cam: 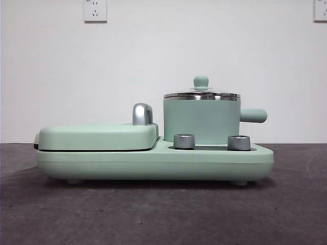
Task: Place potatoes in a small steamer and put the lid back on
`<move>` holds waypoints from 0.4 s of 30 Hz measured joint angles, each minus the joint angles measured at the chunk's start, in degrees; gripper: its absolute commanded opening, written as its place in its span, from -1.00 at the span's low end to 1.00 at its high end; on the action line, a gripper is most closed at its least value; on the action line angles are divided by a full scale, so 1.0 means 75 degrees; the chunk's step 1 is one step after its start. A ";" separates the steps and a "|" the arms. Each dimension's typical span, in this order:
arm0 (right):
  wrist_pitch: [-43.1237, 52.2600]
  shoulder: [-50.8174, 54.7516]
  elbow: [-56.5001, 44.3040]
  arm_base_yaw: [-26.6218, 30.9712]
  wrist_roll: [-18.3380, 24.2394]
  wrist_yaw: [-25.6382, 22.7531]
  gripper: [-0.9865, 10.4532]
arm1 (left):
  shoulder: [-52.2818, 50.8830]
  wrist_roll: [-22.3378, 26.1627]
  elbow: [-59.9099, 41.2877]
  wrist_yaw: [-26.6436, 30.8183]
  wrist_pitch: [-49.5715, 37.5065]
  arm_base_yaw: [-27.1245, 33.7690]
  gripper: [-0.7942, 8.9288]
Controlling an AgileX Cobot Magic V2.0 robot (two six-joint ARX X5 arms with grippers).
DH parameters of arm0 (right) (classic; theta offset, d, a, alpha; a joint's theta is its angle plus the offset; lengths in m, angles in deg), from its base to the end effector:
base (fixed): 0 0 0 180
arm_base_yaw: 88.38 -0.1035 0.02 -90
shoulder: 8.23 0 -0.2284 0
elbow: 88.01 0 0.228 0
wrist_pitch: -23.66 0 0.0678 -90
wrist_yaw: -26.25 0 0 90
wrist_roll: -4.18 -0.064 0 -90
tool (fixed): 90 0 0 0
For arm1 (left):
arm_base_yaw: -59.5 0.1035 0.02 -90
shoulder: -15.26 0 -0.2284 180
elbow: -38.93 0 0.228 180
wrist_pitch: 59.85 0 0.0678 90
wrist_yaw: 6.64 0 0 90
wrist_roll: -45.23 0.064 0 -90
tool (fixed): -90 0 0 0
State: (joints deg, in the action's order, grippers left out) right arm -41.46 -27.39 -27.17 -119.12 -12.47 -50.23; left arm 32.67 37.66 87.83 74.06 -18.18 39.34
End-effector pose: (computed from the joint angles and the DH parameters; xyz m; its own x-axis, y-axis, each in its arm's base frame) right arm 0.0730 0.0608 0.2784 0.6472 0.6569 -0.3868 -0.5548 0.7539 0.3520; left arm 0.1141 -0.0529 0.2678 0.8561 -0.4865 -0.1744 0.4633 0.8720 -0.1580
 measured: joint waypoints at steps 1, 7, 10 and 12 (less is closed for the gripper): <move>-0.0003 0.0000 0.0000 0.0000 0.0000 -0.0003 -0.79 | -0.0271 0.0207 -0.0431 -0.0003 -0.0393 0.0350 -0.82; 0.0000 0.0000 0.0000 0.0000 0.0015 -0.0003 -0.79 | -0.1574 0.0930 -0.2486 0.0000 -0.1702 0.1684 -0.82; 0.0000 0.0000 0.0000 0.0000 0.0017 -0.0003 -0.79 | -0.2028 0.0941 -0.3110 0.0000 -0.1740 0.1941 -0.82; 0.0000 0.0000 0.0000 0.0000 0.0017 -0.0003 -0.79 | -0.2244 0.0930 -0.3404 0.0041 -0.1754 0.2011 -0.82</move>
State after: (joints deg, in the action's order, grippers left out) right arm -41.46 -27.39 -27.17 -119.12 -12.34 -50.25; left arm 15.84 44.63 62.30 74.37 -31.34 54.42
